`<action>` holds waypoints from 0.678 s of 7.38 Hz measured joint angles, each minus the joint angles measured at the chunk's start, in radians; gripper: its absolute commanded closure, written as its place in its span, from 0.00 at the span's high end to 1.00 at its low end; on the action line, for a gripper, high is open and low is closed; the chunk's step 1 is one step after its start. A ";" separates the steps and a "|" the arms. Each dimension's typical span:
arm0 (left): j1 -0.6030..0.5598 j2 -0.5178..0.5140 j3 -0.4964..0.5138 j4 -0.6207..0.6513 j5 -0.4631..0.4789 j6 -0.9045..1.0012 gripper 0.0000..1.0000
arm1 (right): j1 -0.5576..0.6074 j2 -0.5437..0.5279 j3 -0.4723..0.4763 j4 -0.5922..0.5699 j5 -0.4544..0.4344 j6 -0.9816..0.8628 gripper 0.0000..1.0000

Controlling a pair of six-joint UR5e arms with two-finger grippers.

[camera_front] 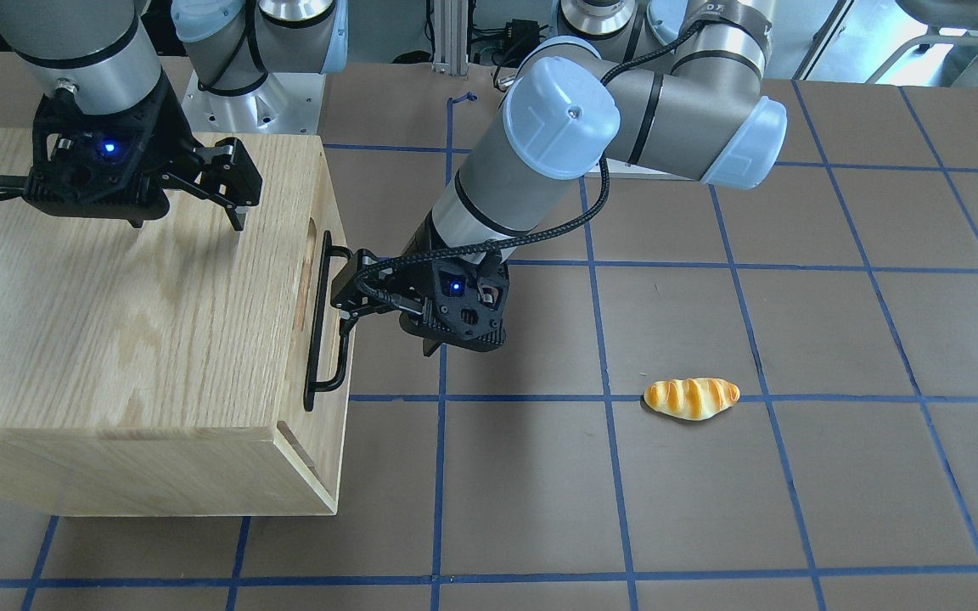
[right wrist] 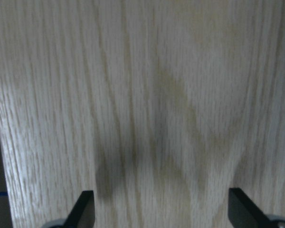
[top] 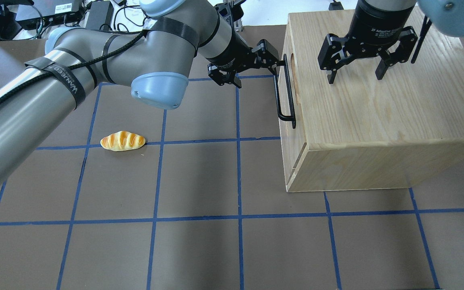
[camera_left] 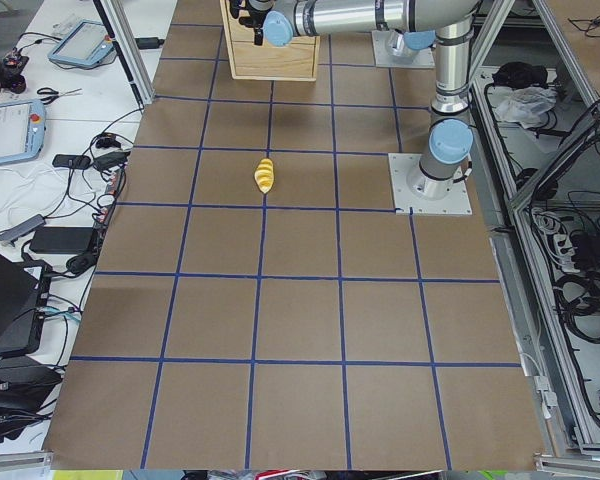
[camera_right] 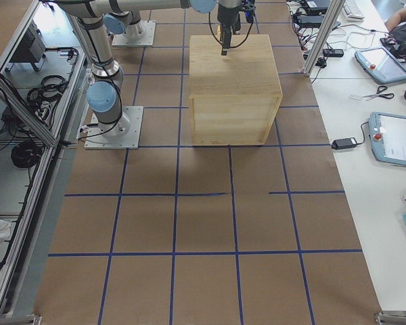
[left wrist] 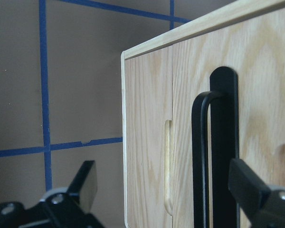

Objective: Open upper drawer

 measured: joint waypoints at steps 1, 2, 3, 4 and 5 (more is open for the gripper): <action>-0.005 -0.012 -0.001 0.003 -0.001 0.000 1.00 | 0.000 0.000 0.000 0.000 0.000 0.000 1.00; -0.011 -0.022 -0.002 0.003 -0.001 0.000 1.00 | 0.000 0.000 0.000 0.000 0.000 0.000 1.00; -0.016 -0.025 -0.002 0.003 -0.001 0.000 1.00 | 0.000 0.000 0.000 0.000 0.000 0.000 1.00; -0.019 -0.027 -0.002 0.004 -0.002 0.000 1.00 | 0.000 0.000 0.000 0.000 0.000 -0.001 1.00; -0.019 -0.029 -0.003 0.004 -0.003 0.002 1.00 | 0.000 0.000 0.000 0.000 0.000 0.000 1.00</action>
